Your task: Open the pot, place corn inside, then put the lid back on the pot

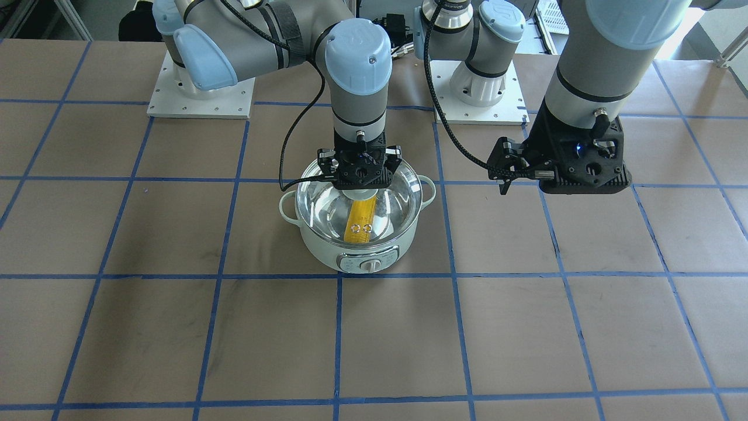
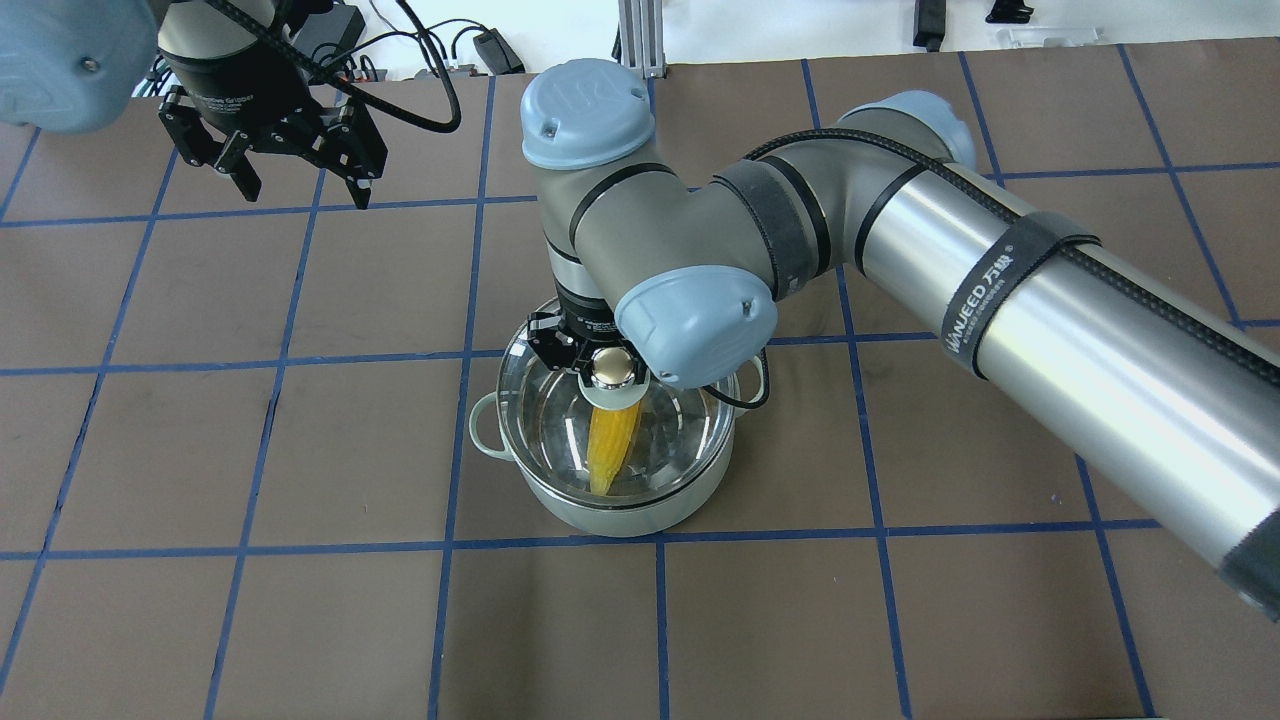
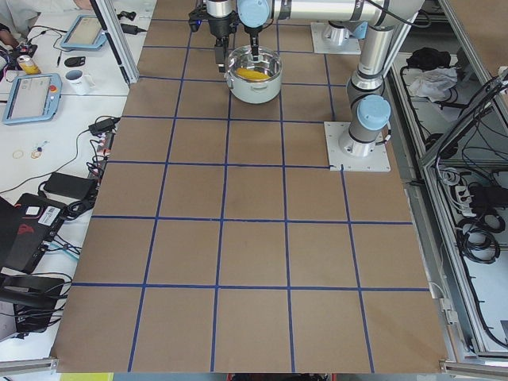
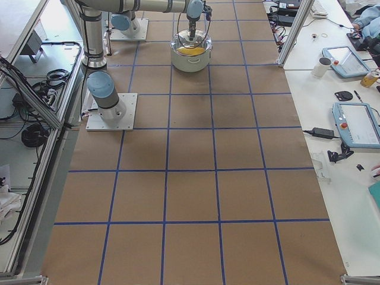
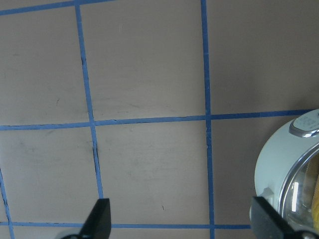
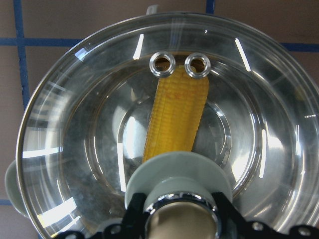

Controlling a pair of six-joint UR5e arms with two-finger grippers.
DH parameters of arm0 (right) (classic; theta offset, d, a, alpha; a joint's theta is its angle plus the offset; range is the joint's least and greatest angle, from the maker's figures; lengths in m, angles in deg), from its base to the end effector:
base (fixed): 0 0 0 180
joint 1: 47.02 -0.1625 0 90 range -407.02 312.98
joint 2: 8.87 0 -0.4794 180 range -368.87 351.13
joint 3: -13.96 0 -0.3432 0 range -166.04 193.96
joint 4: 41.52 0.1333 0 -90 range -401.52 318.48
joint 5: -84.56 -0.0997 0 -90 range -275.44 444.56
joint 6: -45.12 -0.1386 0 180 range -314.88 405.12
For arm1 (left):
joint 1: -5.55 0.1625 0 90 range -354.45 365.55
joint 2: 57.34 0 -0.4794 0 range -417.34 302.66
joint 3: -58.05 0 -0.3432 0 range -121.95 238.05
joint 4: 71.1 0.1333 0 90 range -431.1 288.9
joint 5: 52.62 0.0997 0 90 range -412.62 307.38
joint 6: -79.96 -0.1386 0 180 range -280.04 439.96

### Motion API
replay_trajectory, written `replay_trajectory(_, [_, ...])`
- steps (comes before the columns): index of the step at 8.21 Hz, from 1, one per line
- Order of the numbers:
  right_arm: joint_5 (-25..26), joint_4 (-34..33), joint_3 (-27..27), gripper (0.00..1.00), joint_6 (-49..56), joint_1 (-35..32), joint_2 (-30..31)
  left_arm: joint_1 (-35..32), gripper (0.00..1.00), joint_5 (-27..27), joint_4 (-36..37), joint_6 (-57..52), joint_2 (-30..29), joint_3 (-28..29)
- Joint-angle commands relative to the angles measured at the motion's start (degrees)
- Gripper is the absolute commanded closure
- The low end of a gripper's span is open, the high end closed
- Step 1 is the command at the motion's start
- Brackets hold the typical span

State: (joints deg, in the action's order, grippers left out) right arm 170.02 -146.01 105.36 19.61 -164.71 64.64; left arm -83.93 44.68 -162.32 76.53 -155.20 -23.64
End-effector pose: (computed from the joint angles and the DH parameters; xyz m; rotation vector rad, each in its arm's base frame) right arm 0.3852 -0.4235 0.3729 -0.0552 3.0938 0.1370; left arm -0.1111 -0.5076 0.5013 0.0778 3.0136 0.0269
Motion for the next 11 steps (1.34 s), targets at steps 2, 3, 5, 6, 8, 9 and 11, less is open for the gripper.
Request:
replay_trajectory(2, [0.0, 0.4, 0.0, 1.0, -0.1, 0.0, 0.1, 0.1, 0.0, -0.1, 0.2, 0.0, -0.1, 0.1])
replay_trajectory(3, [0.0, 1.1, 0.0, 1.0, -0.1, 0.0, 0.1, 0.1, 0.0, 0.0, 0.2, 0.0, -0.1, 0.1])
replay_trajectory(5, [-0.1, 1.6, 0.0, 1.0, -0.1, 0.0, 0.2, 0.6, 0.0, 0.1, 0.1, 0.0, -0.1, 0.1])
replay_trajectory(6, [-0.2, 1.5, 0.0, 1.0, -0.1, 0.0, 0.1, 1.0, 0.0, 0.0, 0.2, 0.0, -0.1, 0.1])
replay_trajectory(8, [-0.3, 1.0, 0.0, 0.97, 0.1, 0.0, 0.1, 1.1, 0.0, 0.0, 0.2, 0.0, 0.0, 0.0])
replay_trajectory(9, [-0.2, 0.9, 0.0, 0.79, 0.5, 0.0, 0.1, 1.1, 0.0, 0.1, 0.2, 0.0, 0.0, 0.0])
replay_trajectory(11, [0.4, 0.8, 0.0, 0.48, 0.7, 0.0, 0.0, 1.2, 0.0, 0.0, 0.2, 0.0, 0.0, 0.0])
